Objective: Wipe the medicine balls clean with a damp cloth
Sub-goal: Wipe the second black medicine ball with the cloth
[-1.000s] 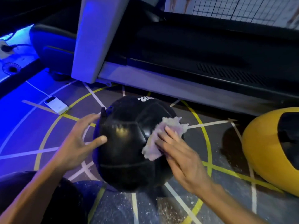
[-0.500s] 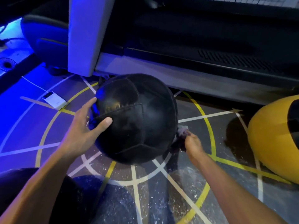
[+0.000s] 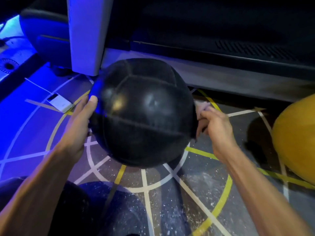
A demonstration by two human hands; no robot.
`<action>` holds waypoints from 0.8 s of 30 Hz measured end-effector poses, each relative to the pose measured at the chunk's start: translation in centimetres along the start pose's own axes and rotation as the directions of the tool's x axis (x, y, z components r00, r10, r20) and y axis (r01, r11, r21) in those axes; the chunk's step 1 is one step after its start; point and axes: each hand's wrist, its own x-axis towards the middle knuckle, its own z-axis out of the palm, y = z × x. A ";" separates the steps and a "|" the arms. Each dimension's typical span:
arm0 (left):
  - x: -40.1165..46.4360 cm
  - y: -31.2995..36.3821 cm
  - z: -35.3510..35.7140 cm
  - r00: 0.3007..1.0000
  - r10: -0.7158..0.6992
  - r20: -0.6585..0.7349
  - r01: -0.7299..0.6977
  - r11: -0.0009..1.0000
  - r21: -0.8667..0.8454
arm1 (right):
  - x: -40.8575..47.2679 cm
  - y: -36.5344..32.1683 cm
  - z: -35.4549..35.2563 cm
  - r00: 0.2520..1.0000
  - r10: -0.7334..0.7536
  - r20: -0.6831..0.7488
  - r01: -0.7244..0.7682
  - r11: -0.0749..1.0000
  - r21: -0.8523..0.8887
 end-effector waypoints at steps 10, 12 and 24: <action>-0.4 -0.5 2.6 0.993 0.099 -0.063 -0.094 0.992 0.086 | 2.1 1.8 -4.3 0.989 -0.024 -0.144 0.016 0.998 -0.060; -0.6 -0.5 2.2 0.997 0.075 0.024 -0.077 0.992 0.095 | 1.8 2.9 -3.5 0.984 -0.043 -0.174 0.035 0.998 -0.054; 3.1 -0.3 1.8 0.999 0.030 -0.018 -0.026 0.984 0.176 | -14.6 15.0 -0.1 0.960 -0.213 0.185 0.273 0.867 -0.418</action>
